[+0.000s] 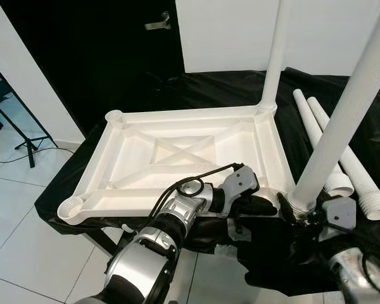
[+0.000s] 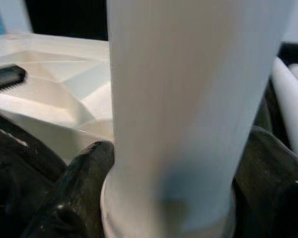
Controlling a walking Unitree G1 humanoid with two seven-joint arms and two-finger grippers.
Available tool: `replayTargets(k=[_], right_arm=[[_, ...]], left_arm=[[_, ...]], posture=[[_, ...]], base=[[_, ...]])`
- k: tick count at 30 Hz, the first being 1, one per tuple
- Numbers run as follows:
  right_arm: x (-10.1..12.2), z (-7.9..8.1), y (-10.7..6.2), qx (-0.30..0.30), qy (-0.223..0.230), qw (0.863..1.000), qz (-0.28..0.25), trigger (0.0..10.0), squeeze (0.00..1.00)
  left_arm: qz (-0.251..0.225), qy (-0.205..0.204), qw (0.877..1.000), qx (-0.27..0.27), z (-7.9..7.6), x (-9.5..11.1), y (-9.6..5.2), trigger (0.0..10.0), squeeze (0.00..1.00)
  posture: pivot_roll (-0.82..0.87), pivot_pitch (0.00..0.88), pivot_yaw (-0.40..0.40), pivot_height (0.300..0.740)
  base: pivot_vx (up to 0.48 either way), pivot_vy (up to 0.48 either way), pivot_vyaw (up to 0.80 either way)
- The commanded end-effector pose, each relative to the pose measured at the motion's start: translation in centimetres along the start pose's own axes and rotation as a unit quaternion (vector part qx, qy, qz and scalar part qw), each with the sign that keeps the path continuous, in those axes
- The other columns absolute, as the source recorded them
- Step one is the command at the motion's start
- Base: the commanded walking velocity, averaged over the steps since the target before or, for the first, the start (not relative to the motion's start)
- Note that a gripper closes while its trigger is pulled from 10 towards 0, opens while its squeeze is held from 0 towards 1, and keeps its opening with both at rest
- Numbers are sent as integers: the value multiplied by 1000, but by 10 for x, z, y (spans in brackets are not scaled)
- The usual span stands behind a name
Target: Building children table
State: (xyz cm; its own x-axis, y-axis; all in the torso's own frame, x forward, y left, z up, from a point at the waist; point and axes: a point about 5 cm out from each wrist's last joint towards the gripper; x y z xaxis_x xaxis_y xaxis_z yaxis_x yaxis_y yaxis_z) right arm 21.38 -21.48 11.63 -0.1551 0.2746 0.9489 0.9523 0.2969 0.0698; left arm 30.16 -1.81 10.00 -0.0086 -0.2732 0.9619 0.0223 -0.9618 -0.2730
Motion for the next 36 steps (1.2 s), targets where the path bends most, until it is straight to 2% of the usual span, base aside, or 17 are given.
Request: replayTargets(k=[1, 5, 6, 7, 8, 10, 11, 12, 21, 24, 27, 29, 30, 31, 32, 34, 36], right_arm=[[2, -10, -1, -14, 4, 1000, -5, 10000, 0], [5, -14, 0, 5, -6, 1000, -11, 10000, 0], [5, -16, -1, 28, -12, 999, -10, 8235, 0], [5, -16, -1, 28, -12, 999, -10, 8235, 0], [5, -17, -2, 39, -9, 999, -7, 4980, 0], [5, -17, -2, 39, -9, 999, -7, 4980, 0], [5, -18, -2, 52, -7, 999, -6, 3294, 0], [5, -19, -5, 80, -2, 997, -2, 0, 0], [3, -25, -14, 139, 8, 990, 24, 0, 0], [-2, -19, -20, 165, 22, 985, 41, 0, 0], [-2, -13, -21, 155, 38, 987, 35, 0, 0], [1, -8, -21, 32, 50, 998, -2, 0, 0], [1, -8, -21, 32, 50, 998, -2, 0, 0], [2, -4, -24, -7, 50, 999, -9, 0, 0], [2, -4, -24, -7, 50, 999, -9, 0, 0], [1, 4, -29, -66, 56, 996, -5, 0, 0], [1, 6, -30, -90, 58, 994, -3, 0, 0]], left_arm=[[61, -48, 995, 67, -4, -35, -5, 10000, 0], [61, -48, 995, 66, -4, -35, -5, 10000, 0], [61, -48, 995, 65, -4, -35, -5, 10000, 0], [61, -48, 995, 65, -4, -35, -5, 10000, 0], [62, -47, 995, 64, -4, -35, -4, 10000, 0], [62, -47, 995, 64, -4, -35, -4, 10000, 0], [62, -47, 995, 64, -5, -35, -4, 10000, 0], [63, -46, 995, 62, -5, -35, -4, 10000, 0], [62, -44, 995, 58, -5, -33, -1, 10000, 0], [61, -45, 996, 56, -6, -33, 1, 10000, 0], [61, -45, 996, 55, -7, -32, 2, 10000, 0], [60, -45, 996, 55, -7, -32, 3, 10000, 0], [60, -45, 996, 55, -7, -32, 3, 10000, 0], [59, -44, 996, 56, -7, -32, 3, 10000, 0], [59, -44, 996, 56, -7, -32, 3, 10000, 0], [58, -45, 996, 58, -6, -31, 2, 10000, 0], [58, -45, 996, 59, -6, -32, 1, 10000, 0]], posture=[[63, 0, 77, 740], [58, 0, 78, 740], [55, 0, 80, 740], [55, 0, 80, 740], [54, 0, 81, 740], [54, 0, 81, 740], [53, 0, 82, 740], [45, 0, 88, 740], [33, 0, 87, 740], [26, 0, 85, 740], [26, 0, 83, 740], [31, 0, 80, 740], [31, 0, 80, 740], [35, 0, 78, 740], [35, 0, 78, 740], [41, 0, 76, 740], [42, 0, 74, 740]], base=[[0, 0, 0], [0, 0, 0], [0, 0, 0], [0, 0, 0], [0, 0, 0], [0, 0, 0], [0, 0, 0], [0, 0, 0], [0, 0, 0], [0, 0, 0], [0, 0, 0], [0, 0, 0], [0, 0, 0], [0, 0, 0], [0, 0, 0], [0, 0, 0], [0, 0, 0]])
Point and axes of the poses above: a point about 5 cm out from each wrist's last joint towards the gripper, its own y axis pointing out of the wrist towards the gripper, its own x axis along the axis of the wrist's last joint, z = x × y
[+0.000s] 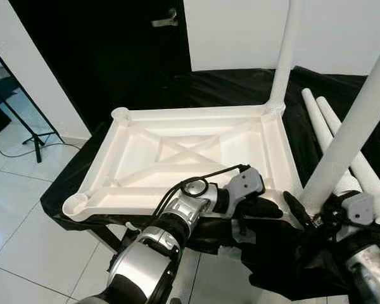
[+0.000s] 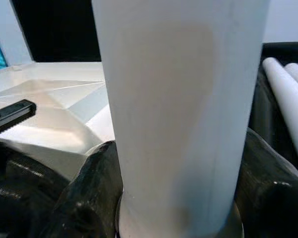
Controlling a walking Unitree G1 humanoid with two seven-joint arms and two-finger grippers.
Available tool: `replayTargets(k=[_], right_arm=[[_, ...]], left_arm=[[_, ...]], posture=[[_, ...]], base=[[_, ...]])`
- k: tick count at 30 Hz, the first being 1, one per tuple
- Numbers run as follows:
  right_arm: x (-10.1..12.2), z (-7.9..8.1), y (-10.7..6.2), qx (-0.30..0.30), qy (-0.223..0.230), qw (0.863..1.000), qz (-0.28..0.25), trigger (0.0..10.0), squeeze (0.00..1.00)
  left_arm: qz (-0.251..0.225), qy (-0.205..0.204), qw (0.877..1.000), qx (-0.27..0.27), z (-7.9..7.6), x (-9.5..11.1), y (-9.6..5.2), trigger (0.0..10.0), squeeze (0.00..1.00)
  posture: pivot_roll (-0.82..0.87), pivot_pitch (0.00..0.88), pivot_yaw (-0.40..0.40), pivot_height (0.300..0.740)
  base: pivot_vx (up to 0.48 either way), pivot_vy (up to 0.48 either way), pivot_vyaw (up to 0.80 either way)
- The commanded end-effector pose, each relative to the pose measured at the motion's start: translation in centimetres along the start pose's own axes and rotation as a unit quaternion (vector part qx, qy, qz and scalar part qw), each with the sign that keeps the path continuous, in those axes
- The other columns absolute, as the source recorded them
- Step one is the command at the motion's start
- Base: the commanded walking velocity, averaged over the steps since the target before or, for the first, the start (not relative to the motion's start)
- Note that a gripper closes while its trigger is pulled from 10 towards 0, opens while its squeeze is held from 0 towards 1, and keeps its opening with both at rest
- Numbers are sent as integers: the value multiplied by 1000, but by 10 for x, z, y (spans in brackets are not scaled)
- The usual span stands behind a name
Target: Building children table
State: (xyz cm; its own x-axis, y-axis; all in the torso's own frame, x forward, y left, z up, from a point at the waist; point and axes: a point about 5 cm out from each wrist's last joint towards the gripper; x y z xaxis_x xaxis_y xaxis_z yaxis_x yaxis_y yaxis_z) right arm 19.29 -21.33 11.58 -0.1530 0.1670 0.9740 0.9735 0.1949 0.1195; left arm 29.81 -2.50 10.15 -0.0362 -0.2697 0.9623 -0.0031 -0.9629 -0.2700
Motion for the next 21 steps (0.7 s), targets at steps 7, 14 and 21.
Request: replayTargets(k=[7, 14, 21], right_arm=[[0, 1, -10, -161, 11, 987, 10, 0, 0], [-2, 4, -10, -181, 0, 983, 18, 10000, 0], [1, 10, -2, -112, -6, 994, 0, 10000, 1000]], left_arm=[[64, -61, 993, 73, -4, -39, -7, 10000, 0], [64, -61, 993, 73, -4, -39, -7, 10000, 0], [64, -60, 994, 70, -5, -38, -5, 10000, 0]], posture=[[53, 0, 70, 740], [39, 0, 77, 740], [33, 0, 79, 740]], base=[[0, 0, 0], [0, 0, 0], [0, 0, 0]])
Point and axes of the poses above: a point about 5 cm out from each wrist's last joint towards the gripper, its own y axis pointing out of the wrist towards the gripper, its own x axis along the axis of the wrist's last joint, z = x × y
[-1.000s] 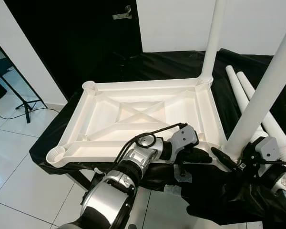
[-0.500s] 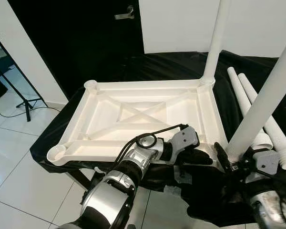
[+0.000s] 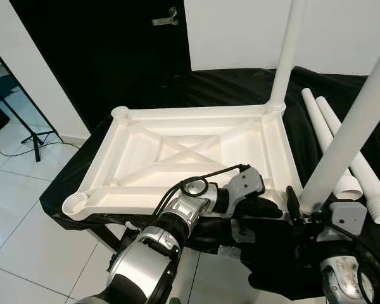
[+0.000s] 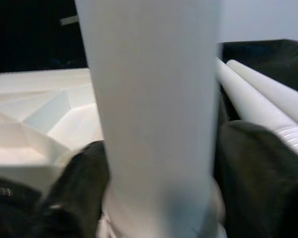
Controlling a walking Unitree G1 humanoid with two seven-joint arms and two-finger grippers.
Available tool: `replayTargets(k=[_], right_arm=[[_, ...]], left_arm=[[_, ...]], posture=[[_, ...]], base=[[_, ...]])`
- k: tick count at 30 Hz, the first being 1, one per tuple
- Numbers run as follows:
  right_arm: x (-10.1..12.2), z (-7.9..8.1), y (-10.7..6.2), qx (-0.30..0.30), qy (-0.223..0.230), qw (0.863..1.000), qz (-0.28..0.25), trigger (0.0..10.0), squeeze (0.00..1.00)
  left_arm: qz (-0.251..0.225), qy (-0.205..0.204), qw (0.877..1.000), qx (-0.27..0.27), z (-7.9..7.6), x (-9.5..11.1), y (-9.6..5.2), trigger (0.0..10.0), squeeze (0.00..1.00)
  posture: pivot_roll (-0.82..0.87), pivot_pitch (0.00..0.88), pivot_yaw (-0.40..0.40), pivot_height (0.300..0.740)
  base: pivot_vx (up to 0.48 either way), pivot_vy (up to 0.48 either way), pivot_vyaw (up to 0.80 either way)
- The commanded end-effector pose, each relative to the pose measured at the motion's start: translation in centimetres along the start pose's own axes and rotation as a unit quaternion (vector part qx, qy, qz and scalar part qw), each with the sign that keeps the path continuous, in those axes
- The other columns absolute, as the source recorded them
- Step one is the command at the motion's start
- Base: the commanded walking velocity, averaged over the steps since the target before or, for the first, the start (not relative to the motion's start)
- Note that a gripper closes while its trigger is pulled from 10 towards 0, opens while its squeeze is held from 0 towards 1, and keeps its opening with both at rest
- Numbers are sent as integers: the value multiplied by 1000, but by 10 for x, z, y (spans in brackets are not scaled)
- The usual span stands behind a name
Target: Building children table
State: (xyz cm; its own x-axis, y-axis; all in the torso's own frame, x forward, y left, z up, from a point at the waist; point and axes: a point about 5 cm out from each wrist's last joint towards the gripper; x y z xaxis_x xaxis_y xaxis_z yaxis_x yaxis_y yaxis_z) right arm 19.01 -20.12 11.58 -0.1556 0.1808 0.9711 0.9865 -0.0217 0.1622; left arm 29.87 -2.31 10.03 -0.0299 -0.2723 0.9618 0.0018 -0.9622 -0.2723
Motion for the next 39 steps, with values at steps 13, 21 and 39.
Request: replayTargets(k=[13, 21, 39], right_arm=[[20, -24, 21, 110, -94, 988, -50, 10000, 0], [-10, -34, 16, 144, 3, 989, 43, 667, 0], [9, -32, 23, 41, 62, 997, 7, 0, 0]], left_arm=[[62, -58, 994, 67, -6, -37, -3, 10000, 0], [63, -58, 994, 66, -6, -37, -3, 10000, 0], [64, -57, 994, 68, -5, -37, -4, 10000, 0]], posture=[[32, 0, 78, 740], [34, 0, 82, 740], [41, 0, 73, 740]], base=[[0, 0, 0], [0, 0, 0], [0, 0, 0]])
Point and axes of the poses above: a point about 5 cm out from each wrist's last joint towards the gripper, its own y axis pointing out of the wrist towards the gripper, its own x axis along the axis of the wrist's last joint, z = x × y
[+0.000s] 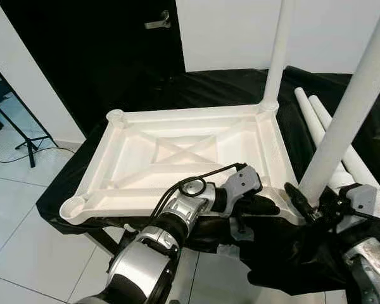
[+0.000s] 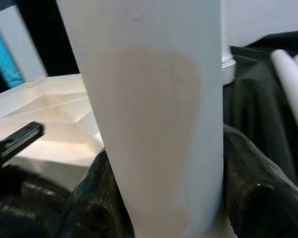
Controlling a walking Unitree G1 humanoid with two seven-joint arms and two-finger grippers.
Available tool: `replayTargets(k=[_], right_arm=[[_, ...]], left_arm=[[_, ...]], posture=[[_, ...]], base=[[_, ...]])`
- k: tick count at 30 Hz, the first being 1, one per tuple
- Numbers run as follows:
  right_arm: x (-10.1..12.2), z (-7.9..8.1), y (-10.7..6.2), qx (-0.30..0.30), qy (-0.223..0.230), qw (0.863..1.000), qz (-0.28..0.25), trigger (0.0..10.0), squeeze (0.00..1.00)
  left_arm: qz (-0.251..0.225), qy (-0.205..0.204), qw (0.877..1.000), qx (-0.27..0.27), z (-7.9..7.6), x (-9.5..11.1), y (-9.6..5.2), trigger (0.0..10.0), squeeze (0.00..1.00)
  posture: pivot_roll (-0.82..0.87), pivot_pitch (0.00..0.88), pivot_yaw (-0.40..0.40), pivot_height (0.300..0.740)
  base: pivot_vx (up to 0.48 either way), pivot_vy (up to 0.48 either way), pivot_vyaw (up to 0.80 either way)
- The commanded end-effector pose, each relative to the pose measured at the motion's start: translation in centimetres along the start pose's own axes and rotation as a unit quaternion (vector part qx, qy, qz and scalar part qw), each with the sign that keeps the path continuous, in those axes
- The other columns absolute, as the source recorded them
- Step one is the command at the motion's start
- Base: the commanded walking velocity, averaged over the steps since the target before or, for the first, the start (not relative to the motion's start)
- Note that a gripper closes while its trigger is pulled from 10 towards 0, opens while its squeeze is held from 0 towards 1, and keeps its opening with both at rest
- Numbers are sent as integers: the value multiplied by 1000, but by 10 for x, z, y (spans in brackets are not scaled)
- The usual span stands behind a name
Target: Building children table
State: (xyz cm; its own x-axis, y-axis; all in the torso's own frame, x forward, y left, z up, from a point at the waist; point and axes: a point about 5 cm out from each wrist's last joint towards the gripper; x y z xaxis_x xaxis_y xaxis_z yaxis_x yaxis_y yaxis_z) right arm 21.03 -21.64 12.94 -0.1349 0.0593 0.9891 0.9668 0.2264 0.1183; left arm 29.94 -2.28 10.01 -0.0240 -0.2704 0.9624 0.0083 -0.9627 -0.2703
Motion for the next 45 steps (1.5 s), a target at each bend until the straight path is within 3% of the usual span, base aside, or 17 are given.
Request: replayTargets(k=[1, 3, 5, 16, 17, 18, 19, 20, 21, 24, 25, 26, 29, 32, 34, 41, 45], right_arm=[[4, -2, -6, -114, 11, 993, -3, 0, 0], [7, 16, -10, -138, 12, 990, -7, 0, 0], [9, 18, -11, -141, 11, 990, -9, 0, 0], [13, 3, -17, -265, -40, 963, -14, 0, 0], [11, 8, -14, -248, -39, 968, 0, 10000, 0], [11, 8, -14, -248, -39, 968, 0, 10000, 0], [11, 11, -11, -226, -34, 974, 0, 10000, 427], [11, 13, -8, -208, -26, 978, -3, 10000, 1000], [11, 13, -8, -208, -26, 978, -3, 10000, 1000], [13, 16, 6, -114, -43, 993, -12, 10000, 1000], [14, 10, 12, -95, -58, 994, -12, 10000, 0], [14, 10, 12, -95, -58, 994, -12, 10000, 0], [12, 1, 27, 5, -63, 998, 14, 10000, 0], [11, 1, 28, 25, -62, 998, 20, 10000, 0], [8, 1, 28, 78, -61, 994, 43, 10000, 0], [4, -8, 32, 44, -67, 995, 53, 10000, 0], [-3, -2, 31, 57, -50, 995, 62, 10000, 0]], left_arm=[[64, -56, 994, 64, -6, -37, -3, 10000, 0], [65, -58, 994, 61, -8, -37, -2, 10000, 0], [65, -58, 994, 59, -8, -38, -2, 10000, 0], [68, -57, 994, 58, -8, -39, -3, 10000, 0], [70, -56, 994, 59, -9, -40, -3, 10000, 0], [70, -56, 994, 59, -9, -40, -3, 10000, 0], [70, -55, 994, 59, -9, -40, -3, 10000, 0], [70, -55, 994, 60, -8, -40, -2, 10000, 0], [70, -55, 994, 60, -8, -40, -2, 10000, 0], [66, -55, 995, 60, -9, -37, 0, 10000, 0], [65, -55, 995, 59, -9, -37, 1, 10000, 0], [65, -55, 995, 59, -9, -37, 1, 10000, 0], [65, -55, 995, 53, -11, -37, 4, 10000, 0], [65, -55, 995, 52, -12, -38, 4, 10000, 0], [64, -56, 995, 54, -11, -37, 3, 10000, 0], [64, -58, 994, 60, -10, -38, 1, 10000, 0], [65, -59, 994, 61, -10, -40, 0, 10000, 0]], posture=[[41, 0, 77, 740], [39, 0, 80, 740], [39, 0, 80, 740], [40, 0, 87, 740], [33, 0, 87, 740], [33, 0, 87, 740], [32, 0, 85, 740], [32, 0, 85, 740], [32, 0, 85, 740], [25, 0, 83, 740], [24, 0, 81, 740], [24, 0, 81, 740], [14, 0, 86, 740], [14, 0, 86, 740], [24, 0, 79, 740], [41, 0, 71, 740], [41, 0, 77, 740]], base=[[0, 0, 0], [0, 0, 0], [0, 0, 0], [0, 0, 0], [0, 0, 0], [0, 0, 0], [0, 0, 0], [0, 0, 0], [0, 0, 0], [0, 0, 0], [0, 0, 0], [0, 0, 0], [0, 0, 0], [0, 0, 0], [0, 0, 0], [0, 0, 0], [0, 0, 0]])
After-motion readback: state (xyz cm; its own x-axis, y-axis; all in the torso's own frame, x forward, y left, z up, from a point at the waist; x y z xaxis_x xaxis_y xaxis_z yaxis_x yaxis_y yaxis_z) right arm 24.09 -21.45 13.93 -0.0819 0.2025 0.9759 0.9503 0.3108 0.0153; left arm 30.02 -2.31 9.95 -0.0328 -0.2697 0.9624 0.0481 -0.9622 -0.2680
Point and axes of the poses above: a point about 5 cm out from each wrist's last joint towards the gripper, its own y axis pointing out of the wrist towards the gripper, its own x axis along the axis of the wrist's last joint, z = x × y
